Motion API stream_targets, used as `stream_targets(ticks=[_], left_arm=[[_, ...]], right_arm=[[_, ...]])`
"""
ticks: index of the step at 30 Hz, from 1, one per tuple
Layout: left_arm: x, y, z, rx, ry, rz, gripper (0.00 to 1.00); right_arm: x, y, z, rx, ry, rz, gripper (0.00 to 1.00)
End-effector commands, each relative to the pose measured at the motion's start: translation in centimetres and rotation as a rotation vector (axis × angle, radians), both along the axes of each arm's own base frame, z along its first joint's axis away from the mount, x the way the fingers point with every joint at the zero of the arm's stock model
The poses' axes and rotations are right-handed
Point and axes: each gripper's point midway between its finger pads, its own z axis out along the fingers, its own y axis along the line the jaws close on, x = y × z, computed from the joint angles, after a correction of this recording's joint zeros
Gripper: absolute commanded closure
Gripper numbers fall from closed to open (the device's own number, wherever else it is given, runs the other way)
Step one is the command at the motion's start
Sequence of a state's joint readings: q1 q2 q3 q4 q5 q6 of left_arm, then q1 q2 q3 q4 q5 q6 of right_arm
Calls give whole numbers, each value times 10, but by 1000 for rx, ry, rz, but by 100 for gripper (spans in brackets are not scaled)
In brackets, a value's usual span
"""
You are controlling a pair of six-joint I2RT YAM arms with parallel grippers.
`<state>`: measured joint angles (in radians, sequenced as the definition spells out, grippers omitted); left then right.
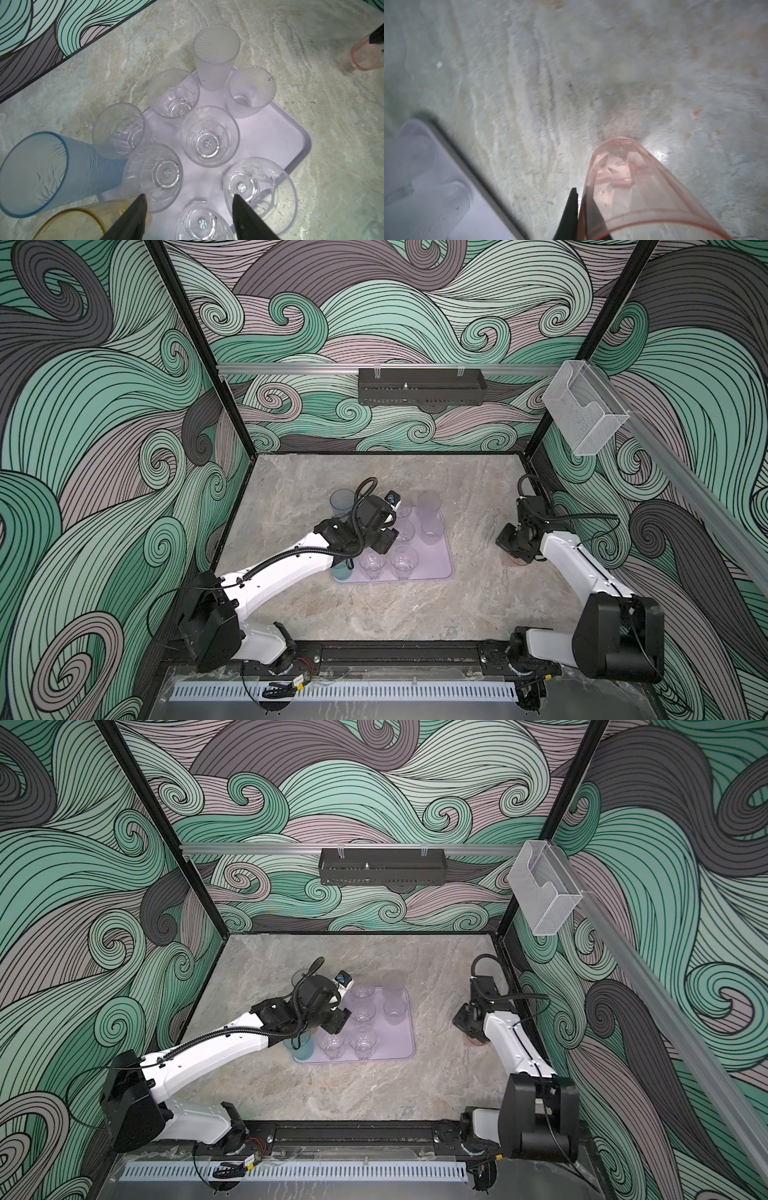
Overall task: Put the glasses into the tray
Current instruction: 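Carry the pink cup with the right gripper onto the tray corner and release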
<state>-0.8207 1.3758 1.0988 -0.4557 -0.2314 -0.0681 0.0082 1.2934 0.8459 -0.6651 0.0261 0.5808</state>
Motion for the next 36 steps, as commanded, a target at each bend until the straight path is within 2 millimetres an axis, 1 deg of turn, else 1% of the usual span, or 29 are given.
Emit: stream_targets(ticks=[1,3,5,6,10,13,15,18,21,24,27,30,36], left_arm=[[1,18,14,21,-57,49,32],[0,26,15,15,-67,71,32],[0,33,16,12,-73,94,31],[1,39,17,6,-80,113,31],[4,62,23,-59,-61,210,32],[10,82,26,-134,-55,298,32],[12,91,28,-170,-63,328,32],[12,99,28,-173,-68,347,32],[10,103,26,-161,-57,354,32],[7,105,23,-160,-54,362,32],[5,108,21,-166,-54,370,32],[4,110,20,-163,-61,369,32],[4,112,18,-144,-67,368,32]], right_arm=[[-5,32,17,4,-10,103,97],[-10,56,24,4,-5,191,98],[-20,80,27,-4,15,283,98],[-29,95,29,-5,28,344,98],[-56,144,30,25,61,533,96],[-73,175,26,41,103,639,95],[-80,190,20,28,134,699,95],[-79,201,13,-31,159,761,95],[-73,213,11,-41,163,798,95],[-66,220,7,-60,172,824,95],[-58,222,3,-94,177,843,94],[-58,222,-9,-117,212,858,94],[-53,226,-25,-120,232,867,92]])
